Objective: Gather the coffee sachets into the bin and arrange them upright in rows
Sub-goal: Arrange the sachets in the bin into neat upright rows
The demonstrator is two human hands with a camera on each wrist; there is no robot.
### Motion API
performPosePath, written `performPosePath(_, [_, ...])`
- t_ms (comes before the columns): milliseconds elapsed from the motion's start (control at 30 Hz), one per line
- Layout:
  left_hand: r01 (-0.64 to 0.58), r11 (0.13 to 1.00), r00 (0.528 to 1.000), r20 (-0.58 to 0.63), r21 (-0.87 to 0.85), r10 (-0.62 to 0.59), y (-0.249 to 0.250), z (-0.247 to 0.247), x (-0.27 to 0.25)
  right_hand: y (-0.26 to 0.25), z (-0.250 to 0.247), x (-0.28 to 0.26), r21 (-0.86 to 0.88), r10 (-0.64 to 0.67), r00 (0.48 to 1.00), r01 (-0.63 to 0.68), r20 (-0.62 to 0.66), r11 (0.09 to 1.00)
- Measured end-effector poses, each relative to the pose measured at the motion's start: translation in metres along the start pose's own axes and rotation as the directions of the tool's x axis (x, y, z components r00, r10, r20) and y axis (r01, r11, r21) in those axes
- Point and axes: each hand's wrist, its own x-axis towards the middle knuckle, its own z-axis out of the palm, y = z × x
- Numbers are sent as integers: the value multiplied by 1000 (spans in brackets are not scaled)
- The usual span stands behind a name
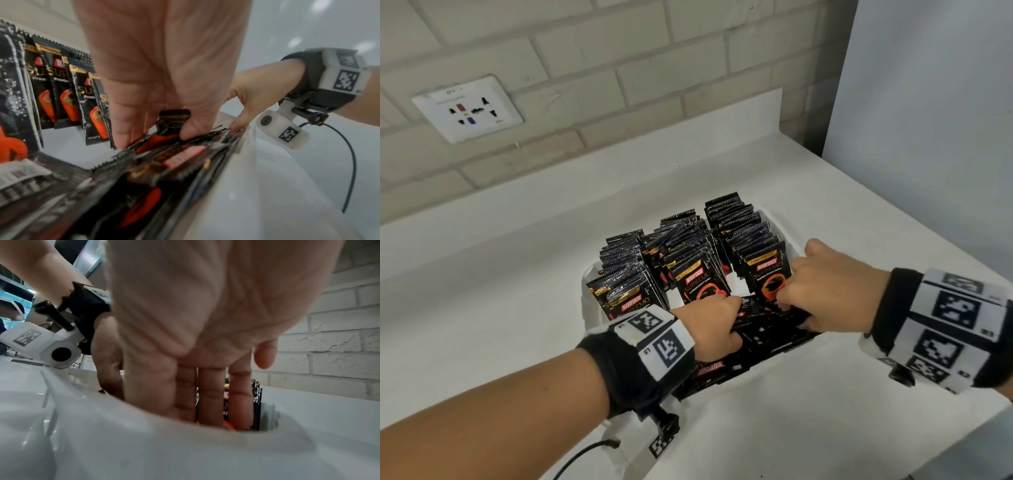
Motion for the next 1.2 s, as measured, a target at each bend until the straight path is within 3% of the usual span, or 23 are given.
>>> performPosePath(233, [12,999,998,-58,37,-10,5,4,-3,4,0,-3,21,16,996,-14,-89,1000])
performPosePath(500, [-10,997,998,-60,-80,5,9,-6,-15,1,8,-7,267,73,989,-35,-132,963])
performPosePath(667, [-1,989,996,-84,-149,-12,11,-5,-20,-5,14,-9,406,145,977,-70,-156,911])
performPosePath(800, [13,984,999,-29,-180,-19,10,-4,-18,-11,14,-10,489,163,967,-48,-195,871])
performPosePath(1033, [-71,945,997,-38,-318,62,7,-8,-13,-7,16,-13,625,175,965,-13,-198,780])
performPosePath(1200, [-69,947,997,-62,-312,53,2,-8,-12,-9,21,-12,703,222,922,73,-319,707])
